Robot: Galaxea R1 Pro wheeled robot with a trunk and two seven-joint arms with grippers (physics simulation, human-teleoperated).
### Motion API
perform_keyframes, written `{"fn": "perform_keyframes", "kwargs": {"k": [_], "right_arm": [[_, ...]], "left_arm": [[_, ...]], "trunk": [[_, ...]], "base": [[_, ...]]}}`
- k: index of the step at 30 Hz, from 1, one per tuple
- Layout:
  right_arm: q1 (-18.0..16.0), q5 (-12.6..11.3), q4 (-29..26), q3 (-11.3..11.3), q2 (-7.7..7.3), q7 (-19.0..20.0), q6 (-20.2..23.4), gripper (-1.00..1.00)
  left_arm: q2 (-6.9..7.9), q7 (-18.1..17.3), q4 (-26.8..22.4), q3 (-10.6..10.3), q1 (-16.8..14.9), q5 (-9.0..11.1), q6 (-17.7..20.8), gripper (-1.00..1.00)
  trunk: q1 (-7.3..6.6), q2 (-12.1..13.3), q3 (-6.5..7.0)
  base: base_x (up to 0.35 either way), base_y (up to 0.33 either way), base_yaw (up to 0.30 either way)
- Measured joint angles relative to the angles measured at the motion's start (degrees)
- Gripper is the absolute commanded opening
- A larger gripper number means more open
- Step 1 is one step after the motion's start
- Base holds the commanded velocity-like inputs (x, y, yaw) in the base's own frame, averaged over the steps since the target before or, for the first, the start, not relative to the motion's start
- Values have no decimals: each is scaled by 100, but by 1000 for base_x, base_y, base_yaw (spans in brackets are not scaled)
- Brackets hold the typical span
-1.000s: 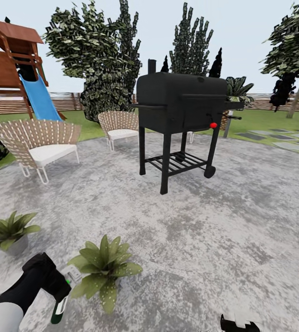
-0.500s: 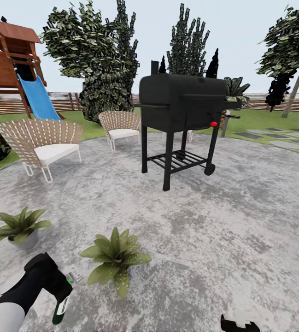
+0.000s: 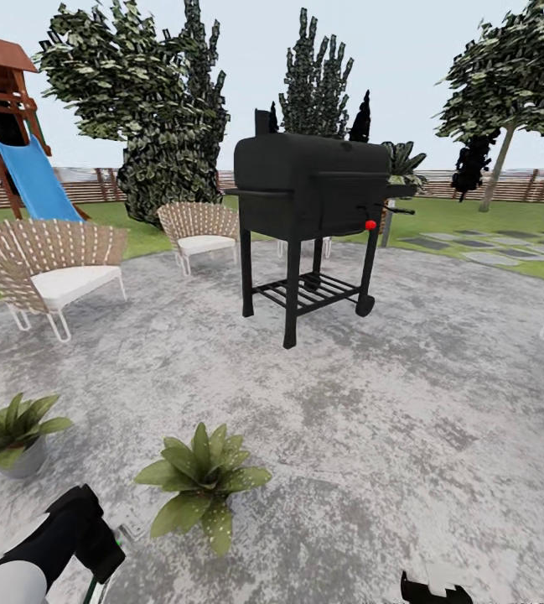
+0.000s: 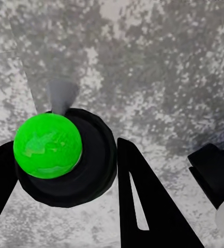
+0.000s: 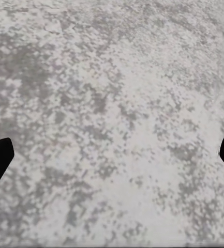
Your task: Pick up the pesticide atomizer in the garden and spray insectifuge to fully cover both potted plants in the garden.
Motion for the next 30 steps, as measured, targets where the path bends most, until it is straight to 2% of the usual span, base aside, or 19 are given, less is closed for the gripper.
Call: {"fn": "perform_keyframes", "kwargs": {"k": [9,15,21,30], "right_arm": [[1,-2,-1,0,-1,3,0,100],[0,7,1,-1,1,4,1,100],[1,5,-1,-1,-3,6,2,100],[1,5,-1,-1,-5,6,3,100]], "left_arm": [[-7,17,-243,81,-9,28,15,-100],[-29,15,-288,65,-8,190,16,-100],[-28,14,-300,70,-10,232,16,-100],[-31,22,-262,65,-10,234,27,-100]], "trunk": [[0,0,0],[2,0,0],[2,0,0],[0,0,0]], "base": [[0,0,-141],[-68,44,-18],[-215,236,-181],[-3,331,-266]]}}
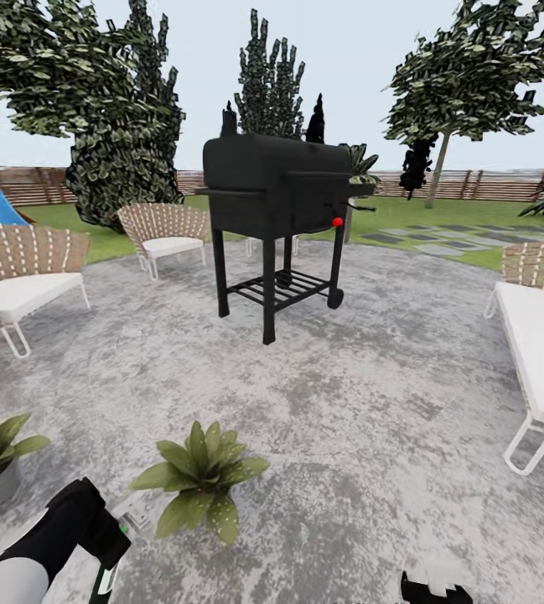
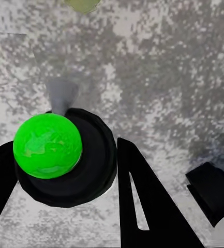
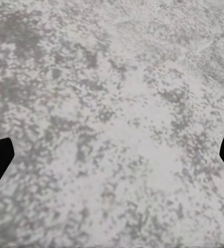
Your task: Pick up the pesticide atomizer in the garden and spray insectifuge to fully cover both potted plants in the garden.
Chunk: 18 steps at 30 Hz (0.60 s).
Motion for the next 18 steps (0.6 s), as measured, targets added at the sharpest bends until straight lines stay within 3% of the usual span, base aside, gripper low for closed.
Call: {"fn": "perform_keyframes", "kwargs": {"k": [4,9,11,13,15,18], "right_arm": [[0,-1,0,0,-1,-1,-1,100],[-2,1,2,1,2,-5,-3,100],[-2,2,2,1,6,-9,-3,100],[-2,2,2,0,7,-9,-3,100],[-2,2,2,0,5,-11,-3,100],[-2,2,2,1,6,-12,-3,100]], "left_arm": [[-3,-18,47,-22,3,5,-10,-100],[-68,-408,81,-313,-68,-41,66,-100],[-167,-710,57,-375,-90,-55,104,-100],[-325,-793,51,-399,-44,-74,112,-100],[-383,-808,53,-416,-21,-87,108,-100],[-259,-813,94,-416,-10,-103,92,-100]], "trunk": [[-1,0,0],[0,0,0],[0,0,0],[0,0,0],[0,0,0],[0,0,0]], "base": [[121,235,-263],[16,19,-123],[1,2,-12],[0,0,-3],[0,0,-1],[0,0,0]]}}
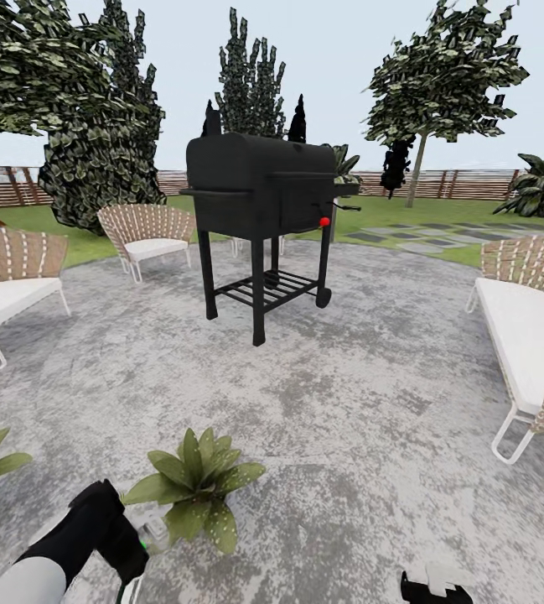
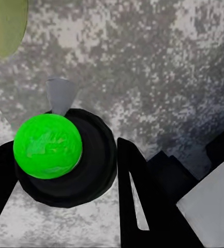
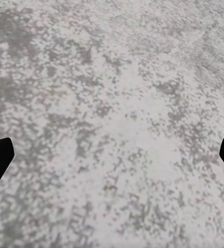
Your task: Pick up the pesticide atomizer in the garden and spray insectifuge to fully cover both potted plants in the garden.
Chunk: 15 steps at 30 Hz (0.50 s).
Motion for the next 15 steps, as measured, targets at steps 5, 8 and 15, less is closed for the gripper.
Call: {"fn": "perform_keyframes", "kwargs": {"k": [5,8,15], "right_arm": [[0,0,0,0,1,0,0,100],[0,7,4,1,-2,5,0,100],[0,35,9,8,-29,26,-5,100]], "left_arm": [[233,35,36,-2,88,-66,-41,-100],[134,335,39,15,207,-66,-20,-100],[49,489,323,125,222,46,-50,-100]], "trunk": [[0,0,0],[0,0,0],[0,0,0]], "base": [[0,0,0],[0,0,0],[0,0,0]]}}
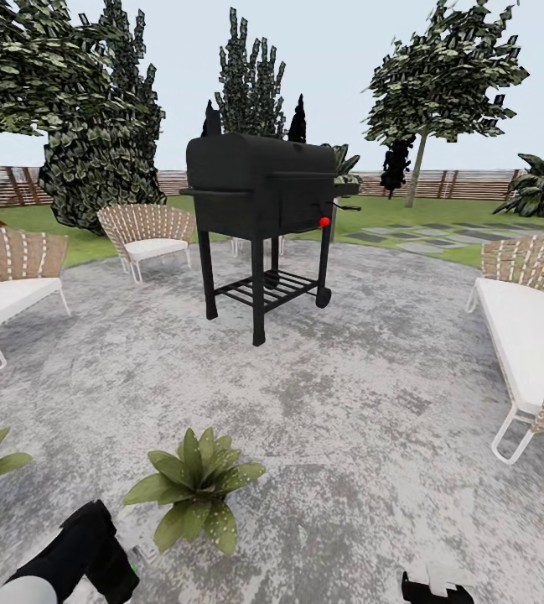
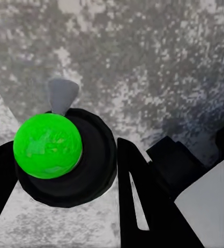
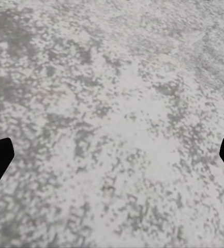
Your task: Pick up the pesticide atomizer in the garden and spray insectifuge to fully cover both potted plants in the garden.
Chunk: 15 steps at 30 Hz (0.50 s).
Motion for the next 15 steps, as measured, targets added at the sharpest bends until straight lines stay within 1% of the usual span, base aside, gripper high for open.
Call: {"fn": "perform_keyframes", "kwargs": {"k": [1,2,3,5,6,11,13,15], "right_arm": [[0,-4,-3,1,4,5,2,100],[0,-8,-5,2,20,4,-2,100],[0,-10,-3,0,22,1,-2,100],[1,-19,-3,1,26,-11,4,100],[1,-22,-2,1,24,-10,4,100],[1,-26,-2,0,22,-8,5,100],[1,-26,-3,1,22,-8,5,100],[0,-26,-4,1,28,-13,5,100]], "left_arm": [[2,22,23,44,0,52,-6,-100],[13,74,57,123,0,183,-21,-100],[2,164,61,144,0,214,-25,-100],[-24,456,27,174,-1,237,-26,-100],[-21,475,16,180,-1,235,-20,-100],[-27,495,-17,184,-2,234,-16,-100],[-27,495,-29,188,-1,233,-16,-100],[-26,494,-32,246,0,233,-15,-100]], "trunk": [[0,0,0],[0,0,0],[0,0,0],[0,0,1],[0,0,4],[3,0,18],[4,0,22],[4,0,22]], "base": [[0,0,0],[0,0,0],[0,0,0],[0,0,-182],[-115,0,-244],[-290,0,-254],[-336,0,-99],[-338,0,-35]]}}
